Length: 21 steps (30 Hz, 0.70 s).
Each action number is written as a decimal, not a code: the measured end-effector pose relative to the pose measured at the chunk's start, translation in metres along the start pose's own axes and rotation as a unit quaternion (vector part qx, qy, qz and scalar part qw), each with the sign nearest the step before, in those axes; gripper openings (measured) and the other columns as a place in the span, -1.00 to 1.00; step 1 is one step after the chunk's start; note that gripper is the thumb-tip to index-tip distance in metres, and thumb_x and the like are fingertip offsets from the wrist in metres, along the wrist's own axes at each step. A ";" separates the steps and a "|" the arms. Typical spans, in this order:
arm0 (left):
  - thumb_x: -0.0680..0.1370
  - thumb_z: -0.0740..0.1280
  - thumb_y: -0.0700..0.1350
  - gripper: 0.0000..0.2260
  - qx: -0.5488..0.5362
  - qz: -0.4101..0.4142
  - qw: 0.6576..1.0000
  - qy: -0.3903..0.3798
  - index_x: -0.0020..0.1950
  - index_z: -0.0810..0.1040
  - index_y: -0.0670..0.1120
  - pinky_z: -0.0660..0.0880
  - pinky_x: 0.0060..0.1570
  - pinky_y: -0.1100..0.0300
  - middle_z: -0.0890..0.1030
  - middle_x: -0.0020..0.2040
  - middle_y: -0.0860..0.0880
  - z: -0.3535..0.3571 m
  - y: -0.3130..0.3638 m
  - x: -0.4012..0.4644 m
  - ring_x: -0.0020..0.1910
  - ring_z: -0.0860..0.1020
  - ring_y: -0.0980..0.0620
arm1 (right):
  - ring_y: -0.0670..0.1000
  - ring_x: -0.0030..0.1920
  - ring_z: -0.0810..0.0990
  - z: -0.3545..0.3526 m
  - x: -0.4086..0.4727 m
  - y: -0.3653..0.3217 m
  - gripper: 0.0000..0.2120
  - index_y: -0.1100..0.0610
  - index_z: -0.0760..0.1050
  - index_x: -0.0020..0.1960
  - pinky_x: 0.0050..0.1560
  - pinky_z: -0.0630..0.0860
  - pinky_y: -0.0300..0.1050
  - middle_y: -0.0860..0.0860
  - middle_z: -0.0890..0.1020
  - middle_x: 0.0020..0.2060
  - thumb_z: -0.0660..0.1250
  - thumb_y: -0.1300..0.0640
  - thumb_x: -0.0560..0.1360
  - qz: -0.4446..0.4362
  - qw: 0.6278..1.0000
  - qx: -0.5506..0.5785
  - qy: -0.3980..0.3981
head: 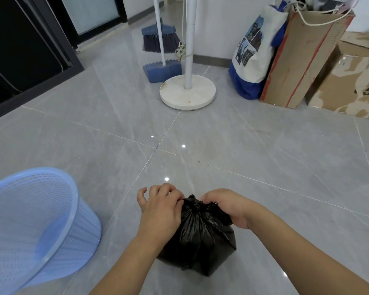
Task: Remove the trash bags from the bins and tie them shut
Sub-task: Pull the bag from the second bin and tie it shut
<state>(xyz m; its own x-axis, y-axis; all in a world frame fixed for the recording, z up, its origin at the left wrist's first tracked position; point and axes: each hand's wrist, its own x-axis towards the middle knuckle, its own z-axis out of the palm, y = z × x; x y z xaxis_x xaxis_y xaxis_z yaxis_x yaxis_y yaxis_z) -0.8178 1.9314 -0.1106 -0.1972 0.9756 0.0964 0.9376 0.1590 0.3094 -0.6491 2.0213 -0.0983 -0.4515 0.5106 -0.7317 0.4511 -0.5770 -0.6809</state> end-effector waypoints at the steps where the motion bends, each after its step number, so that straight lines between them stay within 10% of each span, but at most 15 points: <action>1: 0.57 0.23 0.00 -0.91 -0.016 0.007 1.000 -0.007 0.00 0.50 0.17 0.01 0.38 -0.06 0.44 0.00 0.23 0.000 -0.002 -0.001 0.10 0.40 0.15 | 0.12 -0.20 0.63 -0.001 0.000 0.001 -0.76 0.30 0.63 -0.03 -0.18 0.54 -0.08 0.17 0.66 -0.21 0.22 0.24 0.45 -0.011 1.000 0.002 0.003; 17: 0.50 0.22 0.06 -0.86 -0.014 0.080 0.996 -0.027 -0.03 0.55 0.16 0.13 0.20 0.13 0.46 -0.07 0.20 -0.006 0.009 0.001 -0.02 0.44 0.12 | 0.04 -0.27 0.62 0.002 -0.003 0.001 -0.76 0.08 0.53 0.12 -0.29 0.54 -0.15 0.14 0.66 -0.16 0.24 0.29 0.52 -0.056 0.998 0.016 0.034; 21: 0.49 0.17 0.00 -0.82 -0.164 -0.062 0.978 -0.110 -0.27 0.35 -0.04 0.39 -0.18 0.07 0.43 -0.34 0.07 -0.024 0.025 0.011 -0.31 0.42 0.01 | -0.02 -0.26 0.60 0.009 0.000 -0.001 -0.84 0.07 0.51 0.06 -0.21 0.56 -0.15 0.11 0.67 -0.14 0.21 0.25 0.56 -0.140 0.985 -0.065 0.078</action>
<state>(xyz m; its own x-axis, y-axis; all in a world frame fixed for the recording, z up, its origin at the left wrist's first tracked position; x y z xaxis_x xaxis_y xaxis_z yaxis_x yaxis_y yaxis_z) -0.8035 1.9424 -0.0788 -0.2024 0.9667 -0.1565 0.7609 0.2558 0.5963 -0.6563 2.0161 -0.0976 -0.4530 0.7359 -0.5032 0.4256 -0.3174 -0.8474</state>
